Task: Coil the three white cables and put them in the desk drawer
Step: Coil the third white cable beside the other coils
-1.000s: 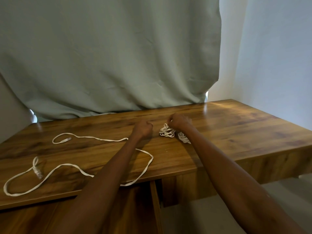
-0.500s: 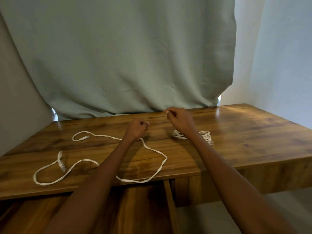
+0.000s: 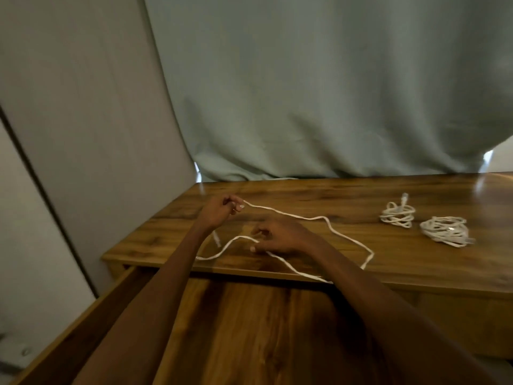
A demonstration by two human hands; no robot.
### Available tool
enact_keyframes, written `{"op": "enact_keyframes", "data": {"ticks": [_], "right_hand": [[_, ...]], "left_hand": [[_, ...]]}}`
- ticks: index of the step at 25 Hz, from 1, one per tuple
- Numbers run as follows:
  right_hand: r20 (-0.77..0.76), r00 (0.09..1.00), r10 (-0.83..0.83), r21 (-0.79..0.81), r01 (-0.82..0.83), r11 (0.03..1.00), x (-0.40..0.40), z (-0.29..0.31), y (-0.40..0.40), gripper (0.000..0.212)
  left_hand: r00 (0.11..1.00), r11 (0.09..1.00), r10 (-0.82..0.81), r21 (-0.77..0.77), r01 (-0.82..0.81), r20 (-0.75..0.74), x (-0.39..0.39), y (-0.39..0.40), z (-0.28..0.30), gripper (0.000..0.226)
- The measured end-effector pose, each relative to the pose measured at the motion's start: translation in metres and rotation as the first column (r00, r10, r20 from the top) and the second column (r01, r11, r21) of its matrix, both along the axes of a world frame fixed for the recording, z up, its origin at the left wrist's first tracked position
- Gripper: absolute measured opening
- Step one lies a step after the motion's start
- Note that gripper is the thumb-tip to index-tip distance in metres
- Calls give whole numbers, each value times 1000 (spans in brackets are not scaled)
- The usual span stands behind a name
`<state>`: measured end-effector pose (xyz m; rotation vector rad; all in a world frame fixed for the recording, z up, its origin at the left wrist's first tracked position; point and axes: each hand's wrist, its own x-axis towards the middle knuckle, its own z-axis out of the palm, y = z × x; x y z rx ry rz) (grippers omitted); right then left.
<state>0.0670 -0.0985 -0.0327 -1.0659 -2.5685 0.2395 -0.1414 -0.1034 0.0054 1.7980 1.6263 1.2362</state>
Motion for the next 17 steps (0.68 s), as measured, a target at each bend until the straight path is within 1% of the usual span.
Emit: {"op": "enact_keyframes", "data": {"ticks": [1, 3, 4, 6, 7, 8, 9, 11, 12, 14, 15, 16, 17], "right_hand": [[23, 1000, -7, 84, 5, 996, -10, -5, 2, 46], [19, 999, -49, 184, 45, 982, -22, -12, 7, 32], [14, 997, -75, 199, 71, 977, -26, -15, 11, 29], [29, 991, -133, 217, 124, 968, -30, -18, 18, 26], [42, 985, -170, 221, 156, 963, -29, -18, 23, 25], [49, 976, -212, 214, 197, 957, -26, -18, 27, 25], [49, 965, -259, 205, 244, 948, -23, -17, 32, 26], [47, 937, -347, 214, 330, 920, -14, -18, 40, 26], [46, 923, -381, 232, 362, 903, -11, -19, 43, 26], [46, 899, -436, 276, 408, 870, -4, -20, 50, 25], [44, 887, -459, 277, 431, 859, 0, -21, 53, 24], [41, 877, -479, 268, 452, 851, 3, -21, 55, 24], [36, 865, -500, 255, 476, 842, 5, -22, 57, 24]], "left_hand": [[1000, 1000, 11, 8, -10, -17, -16, -5, -2, 24], [990, 1000, -1, 19, 4, -143, -45, -11, -9, 30], [970, 1000, -20, 13, 23, -241, -57, -14, -13, 33], [900, 998, -67, -40, 55, -431, -77, -16, -22, 39], [869, 996, -80, -66, 55, -488, -82, -15, -27, 40], [854, 997, -71, -57, 49, -515, -84, -14, -31, 37], [845, 999, -40, -12, 40, -533, -85, -11, -34, 31], [831, 991, 75, 133, 0, -552, -84, -3, -38, 17], [834, 983, 124, 184, -28, -537, -83, -2, -37, 14], [895, 978, 140, 198, -60, -423, -74, -4, -32, 11], [942, 983, 119, 168, -68, -315, -67, -7, -29, 15], [985, 989, 76, 135, -55, -157, -59, -11, -26, 20], [998, 994, 7, 107, -13, 55, -53, -12, -24, 22]]}}
